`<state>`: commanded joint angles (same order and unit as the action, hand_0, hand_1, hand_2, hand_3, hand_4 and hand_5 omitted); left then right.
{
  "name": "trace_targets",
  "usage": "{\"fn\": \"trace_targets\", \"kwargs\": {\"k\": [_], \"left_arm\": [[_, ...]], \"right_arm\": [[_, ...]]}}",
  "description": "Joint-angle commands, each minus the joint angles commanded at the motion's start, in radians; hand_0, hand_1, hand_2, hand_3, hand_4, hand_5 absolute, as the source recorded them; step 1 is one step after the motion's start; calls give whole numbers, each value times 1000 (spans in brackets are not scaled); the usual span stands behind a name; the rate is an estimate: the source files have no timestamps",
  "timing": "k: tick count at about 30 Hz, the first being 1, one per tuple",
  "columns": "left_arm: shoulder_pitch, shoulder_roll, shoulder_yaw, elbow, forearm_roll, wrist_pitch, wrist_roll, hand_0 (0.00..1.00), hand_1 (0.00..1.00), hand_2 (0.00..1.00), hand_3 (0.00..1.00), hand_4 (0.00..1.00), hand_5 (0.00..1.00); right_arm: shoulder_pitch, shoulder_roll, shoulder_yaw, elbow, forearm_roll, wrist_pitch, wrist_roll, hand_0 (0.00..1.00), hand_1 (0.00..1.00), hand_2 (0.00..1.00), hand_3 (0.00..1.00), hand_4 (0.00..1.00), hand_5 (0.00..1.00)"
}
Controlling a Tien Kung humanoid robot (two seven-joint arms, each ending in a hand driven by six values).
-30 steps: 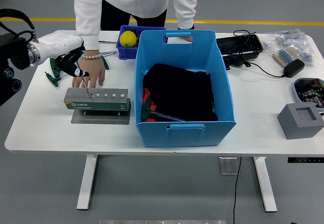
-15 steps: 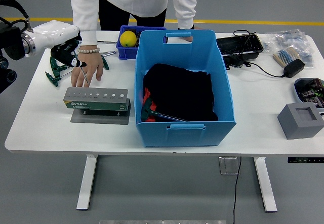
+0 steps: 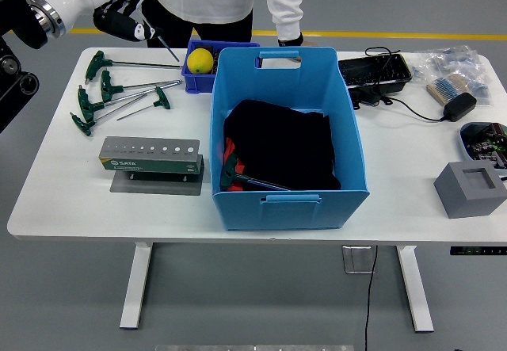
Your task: Lift tool from toolbox,place it in box,lift tool from toolbox,place it in box
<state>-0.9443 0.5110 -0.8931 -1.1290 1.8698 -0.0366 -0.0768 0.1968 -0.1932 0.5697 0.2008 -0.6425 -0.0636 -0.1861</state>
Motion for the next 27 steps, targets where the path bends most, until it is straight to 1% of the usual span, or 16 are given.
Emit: {"fn": "trace_targets", "kwargs": {"k": [2, 3, 4, 5, 6, 7, 9, 10, 12, 15, 16, 17, 19, 23, 25, 27], "left_arm": [[10, -24, -18, 2, -6, 13, -4, 62, 2, 52, 81, 840, 334], [24, -50, -35, 8, -17, 30, -6, 62, 2, 52, 81, 840, 334], [32, -66, -44, 12, -24, 44, -9, 80, 2, 62, 102, 840, 322], [41, -87, -53, 17, -33, 62, -12, 80, 2, 62, 102, 840, 322], [46, -99, -56, 21, -40, 75, -14, 80, 2, 62, 102, 840, 322], [54, -121, -57, 30, -52, 99, -20, 80, 2, 62, 102, 840, 322], [63, -155, -46, 48, -84, 139, -26, 80, 2, 62, 102, 840, 322], [68, -172, -39, 59, -95, 155, -29, 106, 55, 133, 196, 852, 362], [75, -204, -24, 84, -124, 185, -37, 106, 55, 133, 196, 852, 362], [79, -251, 8, 130, -157, 218, -42, 106, 55, 133, 196, 852, 362], [79, -265, 19, 146, -166, 228, -44, 106, 54, 131, 193, 848, 414], [78, -278, 29, 163, -179, 238, -47, 106, 54, 131, 193, 848, 414], [71, -313, 64, 206, -206, 269, -49, 106, 54, 131, 193, 848, 414], [53, -354, 129, 268, -253, 306, -49, 108, 58, 131, 193, 844, 433], [45, -366, 159, 286, -269, 307, -48, 108, 58, 131, 193, 844, 433], [38, -375, 190, 299, -295, 295, -45, 108, 58, 131, 193, 844, 433]], "right_arm": [[2, 0, 1, 1, -3, 1, 0, 676, 665, 715, 565, 793, 675], [4, -1, 2, 2, -5, 1, 0, 676, 665, 715, 565, 793, 675], [5, -2, 2, 2, -6, 1, -1, 676, 664, 715, 564, 792, 676], [6, -2, 2, 3, -7, 0, 0, 676, 664, 715, 564, 792, 676], [7, -2, 2, 3, -8, 0, 0, 676, 664, 715, 564, 792, 676], [9, -3, 3, 4, -10, 0, -1, 676, 664, 715, 564, 792, 676], [11, -2, 2, 5, -11, 0, -1, 676, 664, 715, 564, 792, 676], [13, -3, 0, 5, -10, 0, -1, 676, 664, 715, 564, 792, 677], [18, -3, -5, 6, -7, 1, 0, 676, 664, 715, 564, 792, 677], [23, -3, -7, 6, -8, 1, 0, 676, 664, 715, 564, 792, 677], [25, -4, -7, 7, -10, 2, 0, 676, 664, 715, 564, 791, 675], [26, -4, -7, 7, -12, 2, 0, 676, 664, 715, 564, 791, 675], [32, -6, -10, 6, -13, 4, 1, 676, 664, 715, 564, 791, 675], [39, -8, -15, 6, -13, 6, 1, 676, 663, 715, 564, 791, 675], [41, -9, -17, 6, -14, 7, 1, 676, 663, 715, 564, 791, 675], [42, -9, -16, 6, -15, 7, 0, 676, 663, 715, 564, 791, 675]]}}
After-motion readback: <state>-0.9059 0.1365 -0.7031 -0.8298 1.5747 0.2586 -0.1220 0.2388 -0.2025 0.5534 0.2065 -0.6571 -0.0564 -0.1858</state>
